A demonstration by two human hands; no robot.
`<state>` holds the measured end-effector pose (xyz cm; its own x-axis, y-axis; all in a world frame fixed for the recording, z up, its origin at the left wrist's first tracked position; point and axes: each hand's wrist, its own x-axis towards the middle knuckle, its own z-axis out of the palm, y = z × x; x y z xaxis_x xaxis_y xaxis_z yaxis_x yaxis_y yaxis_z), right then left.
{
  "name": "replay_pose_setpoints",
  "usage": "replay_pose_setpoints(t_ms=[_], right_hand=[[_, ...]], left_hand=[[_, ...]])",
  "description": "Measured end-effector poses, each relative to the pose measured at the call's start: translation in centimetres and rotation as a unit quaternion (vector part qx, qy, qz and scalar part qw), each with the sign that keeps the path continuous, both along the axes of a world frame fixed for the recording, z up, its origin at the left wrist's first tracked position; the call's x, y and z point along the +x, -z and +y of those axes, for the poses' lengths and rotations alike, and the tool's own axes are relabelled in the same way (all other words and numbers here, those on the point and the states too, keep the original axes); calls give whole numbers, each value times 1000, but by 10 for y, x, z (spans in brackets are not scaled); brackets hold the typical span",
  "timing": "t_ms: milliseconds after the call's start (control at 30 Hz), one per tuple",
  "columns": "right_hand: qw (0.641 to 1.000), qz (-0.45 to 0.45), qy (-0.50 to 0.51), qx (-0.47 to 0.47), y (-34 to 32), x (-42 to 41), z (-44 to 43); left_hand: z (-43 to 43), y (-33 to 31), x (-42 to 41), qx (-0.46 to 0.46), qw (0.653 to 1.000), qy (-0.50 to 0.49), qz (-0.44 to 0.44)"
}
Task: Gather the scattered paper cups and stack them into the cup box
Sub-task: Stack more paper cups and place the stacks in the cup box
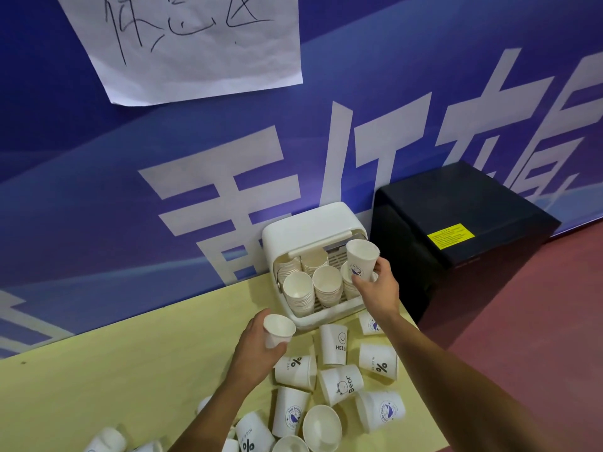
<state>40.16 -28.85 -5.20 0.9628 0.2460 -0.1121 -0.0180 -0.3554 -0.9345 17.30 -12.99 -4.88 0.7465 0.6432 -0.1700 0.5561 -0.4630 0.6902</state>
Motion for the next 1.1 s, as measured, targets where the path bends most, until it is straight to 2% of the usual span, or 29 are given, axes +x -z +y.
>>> replay_pose_setpoints(t_ms=[367,667,900,1100], right_hand=[[994,-37,-41,-90,33,24,12],[995,-74,-63,-39,28,-8,-2],[962,-49,-258,-67,28,-51,-4],[951,-38,-306,-38,17,-59,4]], left_hand=[[1,14,13,-38,999,-22,-6],[-6,13,31,-80,995,-38,-42],[-8,-3,50,-106,990,-36,-88],[-19,-13,58,-124,987,-21,-95]])
